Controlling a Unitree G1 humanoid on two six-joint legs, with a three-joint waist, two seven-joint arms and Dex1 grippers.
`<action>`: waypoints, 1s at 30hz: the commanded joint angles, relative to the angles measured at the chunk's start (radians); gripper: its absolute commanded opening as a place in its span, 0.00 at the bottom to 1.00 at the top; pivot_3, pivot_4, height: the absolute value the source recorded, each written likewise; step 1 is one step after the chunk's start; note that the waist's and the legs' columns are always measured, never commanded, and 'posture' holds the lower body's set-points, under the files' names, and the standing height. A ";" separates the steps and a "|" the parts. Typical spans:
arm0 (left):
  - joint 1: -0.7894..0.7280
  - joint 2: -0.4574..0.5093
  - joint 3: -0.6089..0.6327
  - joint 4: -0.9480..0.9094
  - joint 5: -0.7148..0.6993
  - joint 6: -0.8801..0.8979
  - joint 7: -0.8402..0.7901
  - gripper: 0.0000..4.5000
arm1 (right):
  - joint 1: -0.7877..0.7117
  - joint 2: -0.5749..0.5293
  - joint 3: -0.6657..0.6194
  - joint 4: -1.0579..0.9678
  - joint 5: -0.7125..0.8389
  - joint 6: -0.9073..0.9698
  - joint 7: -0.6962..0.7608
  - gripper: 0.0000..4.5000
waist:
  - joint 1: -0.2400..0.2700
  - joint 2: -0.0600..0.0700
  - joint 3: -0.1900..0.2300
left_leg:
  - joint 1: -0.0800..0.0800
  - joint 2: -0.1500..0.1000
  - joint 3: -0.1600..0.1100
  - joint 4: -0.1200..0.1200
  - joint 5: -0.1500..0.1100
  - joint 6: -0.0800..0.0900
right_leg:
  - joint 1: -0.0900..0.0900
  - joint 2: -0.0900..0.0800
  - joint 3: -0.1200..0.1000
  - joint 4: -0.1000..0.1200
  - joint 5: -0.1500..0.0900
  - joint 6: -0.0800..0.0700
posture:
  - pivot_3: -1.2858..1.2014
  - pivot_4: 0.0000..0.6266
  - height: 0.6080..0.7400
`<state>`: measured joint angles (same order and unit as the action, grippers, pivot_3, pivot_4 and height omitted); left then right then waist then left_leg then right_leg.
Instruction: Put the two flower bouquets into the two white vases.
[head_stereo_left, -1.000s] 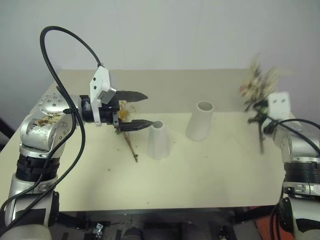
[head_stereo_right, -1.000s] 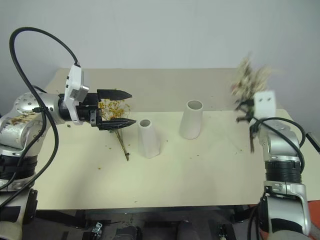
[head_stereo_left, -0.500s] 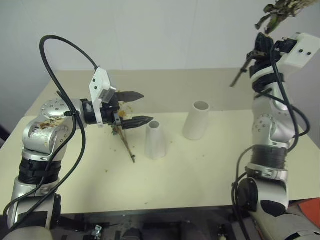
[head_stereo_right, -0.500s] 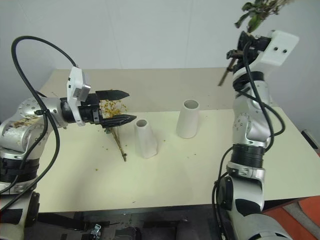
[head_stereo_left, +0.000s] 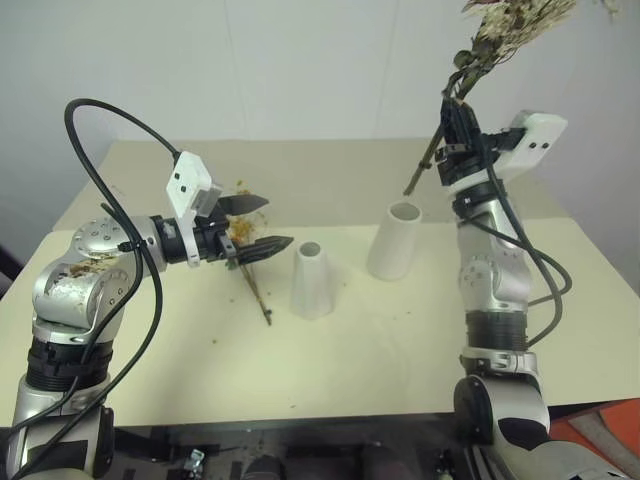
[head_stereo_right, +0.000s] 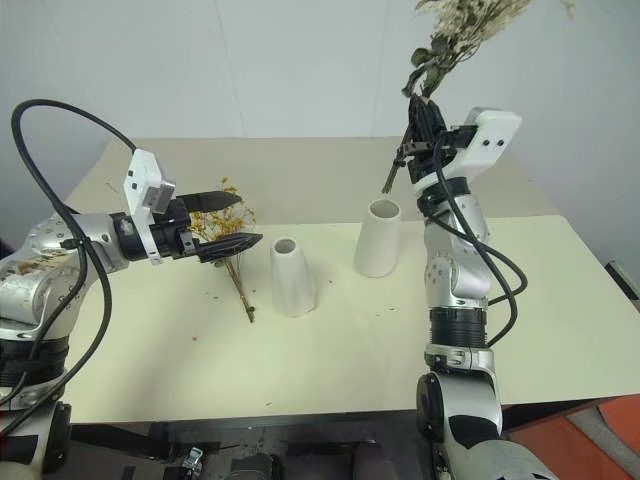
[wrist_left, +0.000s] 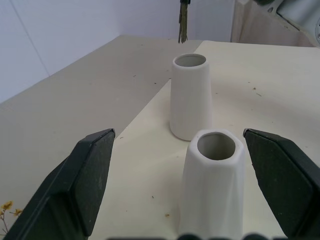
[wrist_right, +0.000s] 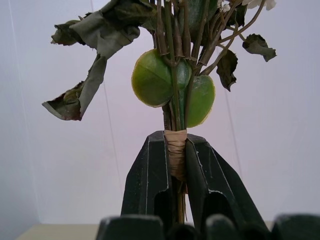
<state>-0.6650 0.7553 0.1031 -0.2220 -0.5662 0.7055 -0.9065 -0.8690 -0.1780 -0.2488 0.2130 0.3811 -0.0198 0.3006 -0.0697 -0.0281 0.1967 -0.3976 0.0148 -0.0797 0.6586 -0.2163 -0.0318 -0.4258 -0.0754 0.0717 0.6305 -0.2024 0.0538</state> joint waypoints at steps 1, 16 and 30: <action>-0.004 0.018 0.019 -0.030 -0.007 0.003 0.008 1.00 | 0.003 -0.001 -0.006 -0.008 -0.001 -0.034 -0.004 0.05 | 0.000 0.000 0.000 | 0.000 0.000 0.000 0.000 0.000 0.000 | 0.000 0.000 0.000 0.000 0.000 0.000 | 0.52 0.24 1.00; -0.003 0.022 0.033 -0.030 -0.024 0.005 0.007 1.00 | 0.108 0.034 0.041 0.046 -0.068 -0.113 -0.004 0.05 | -0.001 0.000 0.000 | 0.000 0.000 0.000 0.000 0.000 0.000 | 0.000 0.000 0.000 0.000 0.000 0.000 | 0.52 0.24 1.00; 0.008 0.031 0.025 -0.019 -0.011 -0.032 0.008 1.00 | 0.206 0.040 0.110 -0.090 -0.170 -0.082 -0.072 0.96 | 0.000 0.000 0.000 | 0.000 0.000 0.000 0.000 0.000 0.000 | 0.000 0.000 0.000 0.000 0.000 0.000 | 0.52 0.24 1.00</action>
<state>-0.6519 0.7739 0.1031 -0.2252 -0.5809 0.6971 -0.8966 -0.6610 -0.1310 -0.1460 0.1941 0.2210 -0.1044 0.2407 -0.0699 -0.0281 0.1967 -0.3973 0.0149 -0.0797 0.6584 -0.2163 -0.0318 -0.4258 -0.0752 0.0718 0.6303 -0.2025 0.0540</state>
